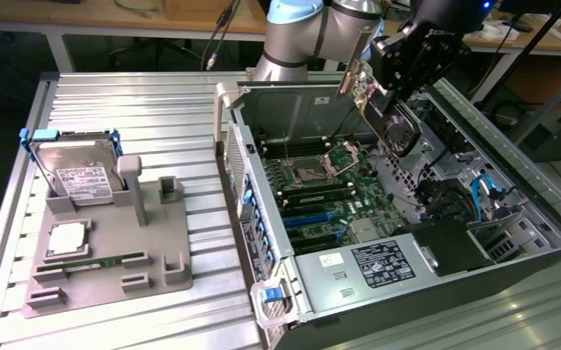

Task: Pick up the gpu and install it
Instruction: 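Insert the gpu into the slot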

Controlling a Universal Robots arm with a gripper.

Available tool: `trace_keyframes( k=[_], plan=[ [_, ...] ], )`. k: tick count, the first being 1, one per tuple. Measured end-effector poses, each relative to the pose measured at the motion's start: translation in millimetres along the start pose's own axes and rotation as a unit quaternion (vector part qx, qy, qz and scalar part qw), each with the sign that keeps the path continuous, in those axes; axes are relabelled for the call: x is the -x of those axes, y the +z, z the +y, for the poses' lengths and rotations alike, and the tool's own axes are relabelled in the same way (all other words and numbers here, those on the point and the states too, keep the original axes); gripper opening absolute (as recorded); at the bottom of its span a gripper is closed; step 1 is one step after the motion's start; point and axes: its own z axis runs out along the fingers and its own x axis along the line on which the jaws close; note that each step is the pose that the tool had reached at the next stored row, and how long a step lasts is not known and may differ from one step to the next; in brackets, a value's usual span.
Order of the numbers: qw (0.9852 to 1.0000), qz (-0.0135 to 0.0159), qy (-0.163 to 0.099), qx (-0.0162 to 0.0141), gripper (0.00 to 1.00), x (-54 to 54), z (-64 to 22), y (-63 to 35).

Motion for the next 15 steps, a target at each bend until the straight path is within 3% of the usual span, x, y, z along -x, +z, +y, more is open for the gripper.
trace_keyframes(
  k=[15],
  plan=[
    [0.9997,0.0014,-0.023,0.0002,0.27,0.0,0.0,0.0]
  ],
)
